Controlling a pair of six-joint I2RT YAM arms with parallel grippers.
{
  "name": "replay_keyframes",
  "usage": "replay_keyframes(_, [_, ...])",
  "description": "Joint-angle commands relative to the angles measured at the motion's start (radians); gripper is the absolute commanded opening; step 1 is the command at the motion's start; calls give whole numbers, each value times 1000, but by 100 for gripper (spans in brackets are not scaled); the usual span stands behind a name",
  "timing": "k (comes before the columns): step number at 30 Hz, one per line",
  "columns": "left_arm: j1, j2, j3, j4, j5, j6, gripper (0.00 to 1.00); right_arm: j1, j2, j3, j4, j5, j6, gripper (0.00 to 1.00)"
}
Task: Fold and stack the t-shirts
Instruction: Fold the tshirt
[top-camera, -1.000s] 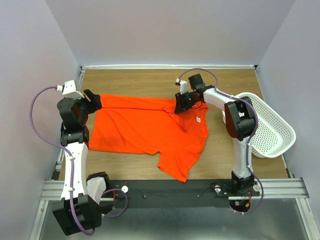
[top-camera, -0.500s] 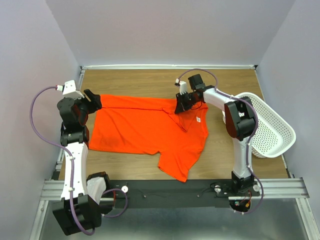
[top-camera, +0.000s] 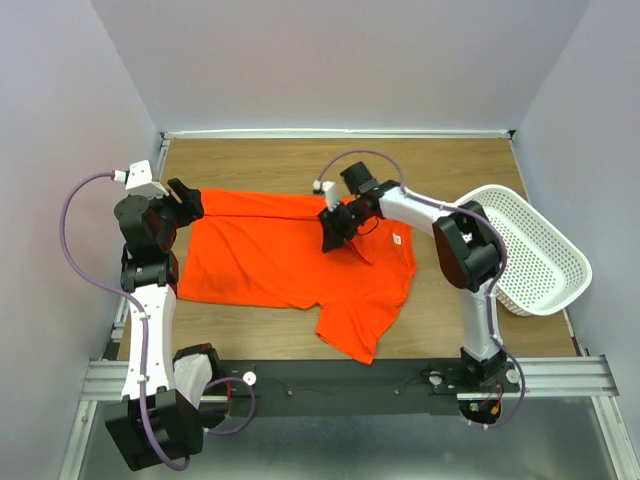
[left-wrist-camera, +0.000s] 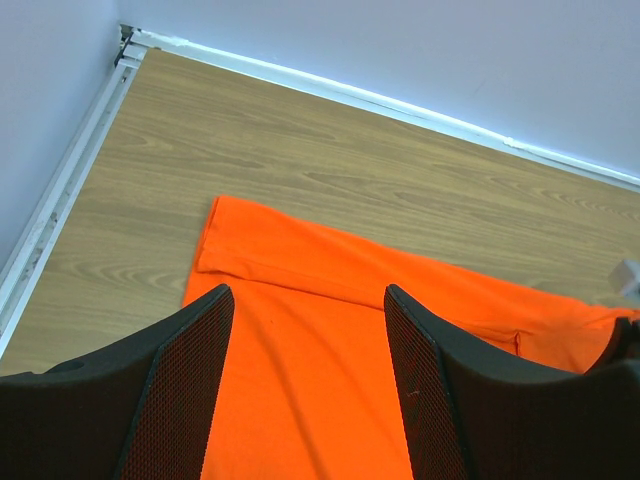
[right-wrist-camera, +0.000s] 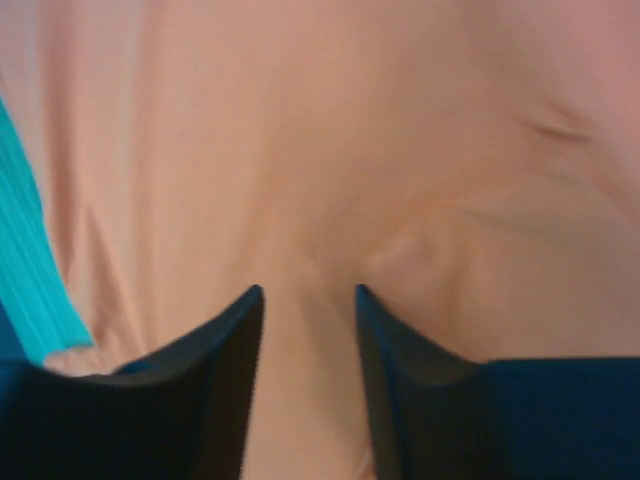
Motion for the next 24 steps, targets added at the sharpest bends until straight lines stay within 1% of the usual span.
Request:
replay_keyframes(1, [-7, 1, 1, -3, 15, 11, 70, 95, -43, 13, -138, 58, -144, 57])
replay_keyframes(5, [-5, 1, 3, -2, 15, 11, 70, 97, -100, -10, -175, 117, -231, 59])
replay_keyframes(7, [-7, 3, 3, -2, 16, 11, 70, 83, -135, -8, -177, 123, -230, 59])
replay_keyframes(10, [-7, 3, 1, -3, 15, 11, 70, 66, -174, 1, -175, 89, -230, 59])
replay_keyframes(12, [-7, 1, 1, -3, 12, 11, 70, 58, -180, 4, -174, 117, -230, 58])
replay_keyframes(13, [-7, -2, 1, -2, 12, 8, 70, 58, -171, 9, -172, 170, -230, 58])
replay_keyframes(16, [-7, 1, 1, -3, 13, 8, 70, 60, -140, 12, -169, 254, -236, 57])
replay_keyframes(19, [-7, 3, 1, -3, 18, 7, 70, 58, -102, 21, -166, 287, -241, 57])
replay_keyframes(24, [-5, 4, 0, 0, 22, 5, 70, 69, -57, 58, -165, 298, -236, 56])
